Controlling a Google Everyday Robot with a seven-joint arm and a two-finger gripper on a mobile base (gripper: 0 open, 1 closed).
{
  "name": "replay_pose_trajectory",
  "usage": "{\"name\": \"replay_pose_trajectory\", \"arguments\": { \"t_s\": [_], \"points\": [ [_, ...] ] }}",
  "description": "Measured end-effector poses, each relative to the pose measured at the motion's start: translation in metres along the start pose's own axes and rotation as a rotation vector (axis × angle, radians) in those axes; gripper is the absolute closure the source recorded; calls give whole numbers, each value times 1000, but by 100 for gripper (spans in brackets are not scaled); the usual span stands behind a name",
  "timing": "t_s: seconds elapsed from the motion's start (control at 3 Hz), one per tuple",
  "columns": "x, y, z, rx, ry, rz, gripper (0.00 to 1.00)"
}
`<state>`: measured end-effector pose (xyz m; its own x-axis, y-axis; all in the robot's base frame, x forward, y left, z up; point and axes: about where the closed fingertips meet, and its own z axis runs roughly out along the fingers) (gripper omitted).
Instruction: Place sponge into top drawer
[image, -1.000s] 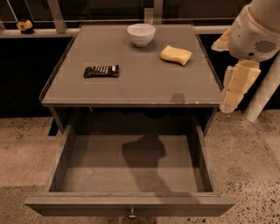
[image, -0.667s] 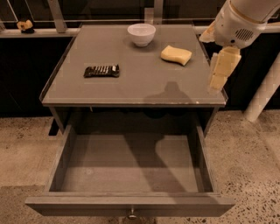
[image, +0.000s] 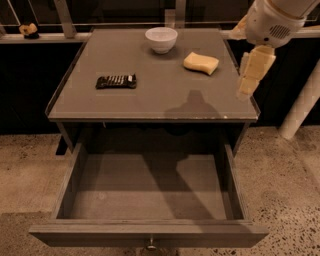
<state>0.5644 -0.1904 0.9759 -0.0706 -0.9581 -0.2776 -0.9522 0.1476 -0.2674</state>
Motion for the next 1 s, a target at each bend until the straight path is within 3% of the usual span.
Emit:
{"name": "replay_pose_trajectory", "arguments": {
  "t_s": [0.33,0.67,1.0],
  "points": [
    [9,-14,9,4,-20,10,0],
    [17,-44,32,-18,-74,-13,0],
    [22,-74,71,-58,-180,-47,0]
  ]
}}
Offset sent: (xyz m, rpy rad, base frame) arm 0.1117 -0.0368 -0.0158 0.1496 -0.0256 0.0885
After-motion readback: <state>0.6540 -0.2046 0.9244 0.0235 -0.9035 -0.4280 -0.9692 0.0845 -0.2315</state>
